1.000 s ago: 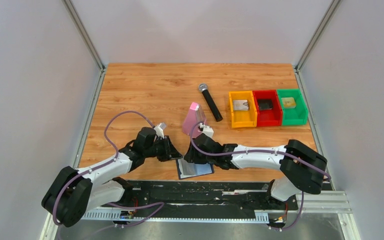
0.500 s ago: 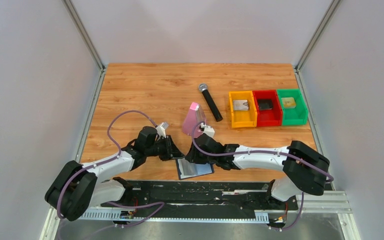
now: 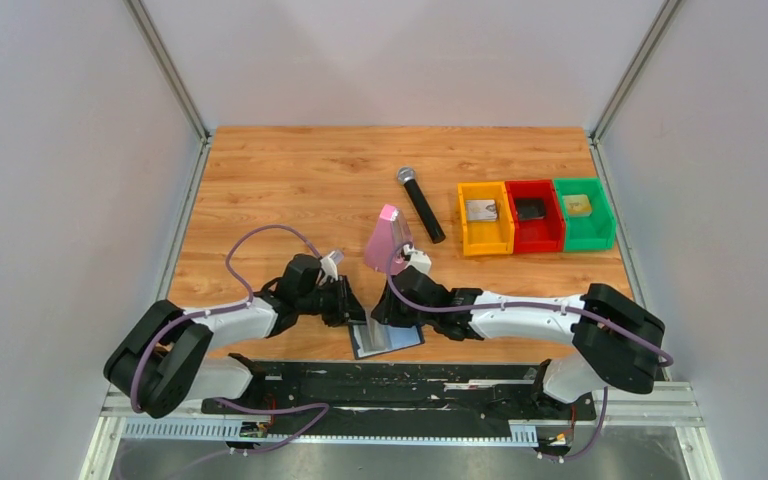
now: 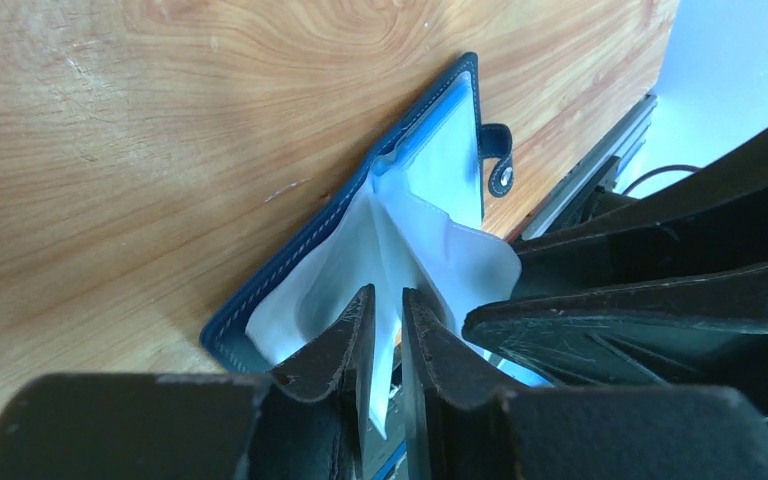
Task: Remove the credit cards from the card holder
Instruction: Remove the credit card from the card holder.
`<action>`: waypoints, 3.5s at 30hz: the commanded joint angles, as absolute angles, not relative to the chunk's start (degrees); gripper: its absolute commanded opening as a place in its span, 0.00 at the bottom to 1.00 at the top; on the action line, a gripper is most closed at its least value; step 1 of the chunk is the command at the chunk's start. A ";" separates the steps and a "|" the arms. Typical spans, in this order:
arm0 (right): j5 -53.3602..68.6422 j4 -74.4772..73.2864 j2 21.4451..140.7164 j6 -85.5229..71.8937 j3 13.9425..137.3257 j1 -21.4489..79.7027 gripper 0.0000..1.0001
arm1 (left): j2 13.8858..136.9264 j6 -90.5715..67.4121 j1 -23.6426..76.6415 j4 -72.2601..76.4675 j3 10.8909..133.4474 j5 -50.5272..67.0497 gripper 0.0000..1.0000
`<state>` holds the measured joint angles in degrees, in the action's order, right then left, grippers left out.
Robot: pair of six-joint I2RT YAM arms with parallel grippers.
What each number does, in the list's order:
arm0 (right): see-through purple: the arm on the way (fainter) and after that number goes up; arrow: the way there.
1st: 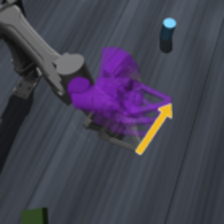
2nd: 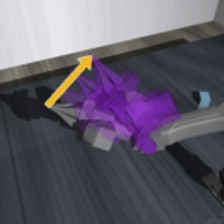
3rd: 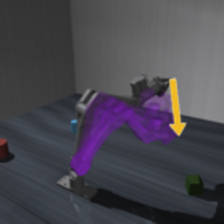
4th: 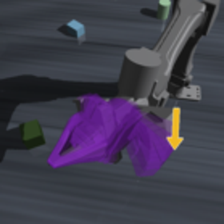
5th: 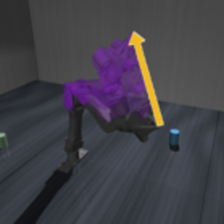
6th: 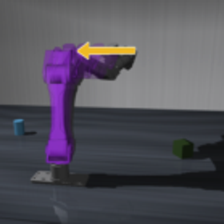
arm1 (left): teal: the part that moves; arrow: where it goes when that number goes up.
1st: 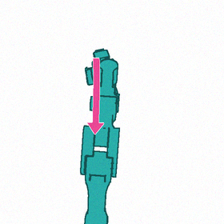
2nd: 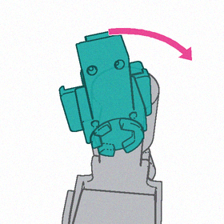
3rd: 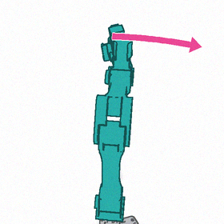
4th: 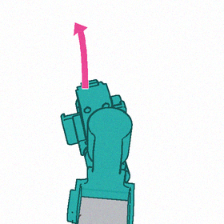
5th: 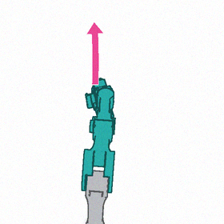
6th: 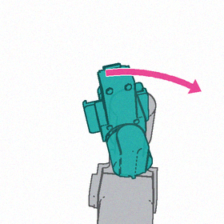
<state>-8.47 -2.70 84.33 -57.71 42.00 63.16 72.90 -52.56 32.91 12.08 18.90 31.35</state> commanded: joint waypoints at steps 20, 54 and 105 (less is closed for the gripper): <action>-16.73 -13.74 81.21 -62.40 42.01 62.77 0.32 | 62.11 -49.42 33.74 -6.57 24.34 18.62 0.32; 4.12 -5.63 81.63 -45.11 45.82 59.63 0.32 | 63.31 -50.15 33.92 -1.66 19.47 23.74 0.19; 17.09 9.56 94.75 -47.12 39.13 52.43 0.22 | 67.83 -48.48 33.93 0.88 17.61 20.98 0.15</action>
